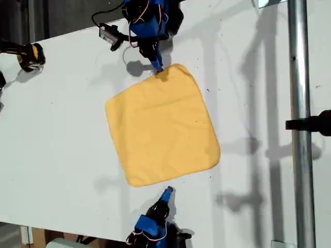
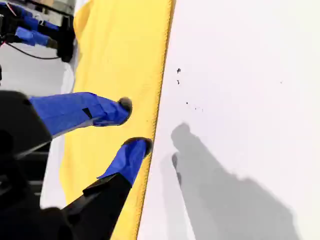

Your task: Grasp corners of a towel and fold twice.

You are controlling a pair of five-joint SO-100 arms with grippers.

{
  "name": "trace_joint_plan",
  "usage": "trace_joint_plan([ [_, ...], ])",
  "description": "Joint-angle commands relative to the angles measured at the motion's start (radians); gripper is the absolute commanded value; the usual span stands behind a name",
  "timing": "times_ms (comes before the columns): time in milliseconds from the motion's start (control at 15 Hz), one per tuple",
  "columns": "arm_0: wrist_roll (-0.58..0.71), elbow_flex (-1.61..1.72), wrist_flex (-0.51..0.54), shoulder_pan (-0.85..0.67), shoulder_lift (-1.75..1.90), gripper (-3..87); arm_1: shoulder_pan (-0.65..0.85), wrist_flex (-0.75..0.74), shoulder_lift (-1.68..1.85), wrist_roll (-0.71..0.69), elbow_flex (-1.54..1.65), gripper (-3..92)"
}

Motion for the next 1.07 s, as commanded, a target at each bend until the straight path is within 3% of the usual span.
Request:
trace_joint_plan([
  [0, -0.43, 0.006, 0.003, -0.221, 0.005, -1.2, 0.084, 0.005, 0.002, -0.028, -0.046, -0.1],
  [600, -0.425, 0.006, 0.003, -0.216, 0.005, -1.2, 0.034, -0.006, 0.002, -0.04, -0.12, -0.1],
  [1000, -0.422, 0.006, 0.003, -0.216, 0.005, -1.2, -0.017, 0.043, -0.287, -0.232, -0.526, -0.2],
])
